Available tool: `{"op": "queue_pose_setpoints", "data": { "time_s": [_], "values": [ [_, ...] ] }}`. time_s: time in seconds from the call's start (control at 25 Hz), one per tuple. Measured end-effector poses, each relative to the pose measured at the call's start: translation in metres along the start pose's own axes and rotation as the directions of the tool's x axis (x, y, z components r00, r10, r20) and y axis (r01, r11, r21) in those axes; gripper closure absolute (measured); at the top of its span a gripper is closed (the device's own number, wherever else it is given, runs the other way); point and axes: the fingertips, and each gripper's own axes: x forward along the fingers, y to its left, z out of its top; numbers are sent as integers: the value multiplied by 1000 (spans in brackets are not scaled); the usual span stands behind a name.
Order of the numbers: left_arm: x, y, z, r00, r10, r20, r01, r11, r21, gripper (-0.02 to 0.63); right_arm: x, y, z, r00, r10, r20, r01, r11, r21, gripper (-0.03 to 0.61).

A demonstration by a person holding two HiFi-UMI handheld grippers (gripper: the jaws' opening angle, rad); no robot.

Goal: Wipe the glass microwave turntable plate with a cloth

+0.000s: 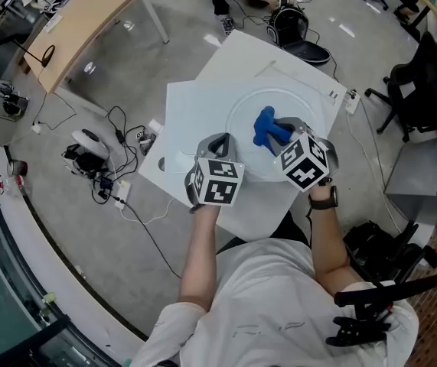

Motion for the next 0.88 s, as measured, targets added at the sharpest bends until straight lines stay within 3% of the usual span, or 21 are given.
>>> {"op": "queue_pose_setpoints", "data": {
  "time_s": [0.28, 0.4, 0.52, 0.64, 0.76, 0.88],
  "values": [
    [2, -1, -2, 1000, 11, 12, -12, 999, 46, 614, -13, -27, -32, 989, -147, -30, 150, 980, 127, 499],
    [5, -2, -1, 1000, -1, 17, 0, 998, 62, 614, -27, -18, -43, 981, -187, -54, 193, 973, 130, 500],
    [5, 1, -1, 1000, -14, 23, 13, 998, 63, 614, -30, 4, -36, 986, -165, -25, 166, 979, 122, 500],
    [5, -1, 1, 998, -39, 39, 37, 998, 50, 614, -33, 27, -29, 991, -122, 51, 110, 977, 184, 500],
    [0, 0, 10, 991, -61, 118, 63, 998, -15, 613, -47, 37, -22, 984, -135, 118, 108, 972, 208, 503],
    [-24, 12, 20, 957, -62, 283, 112, 980, -166, 612, -61, 49, -17, 970, -102, 219, 42, 964, 263, 506]
  ]
}}
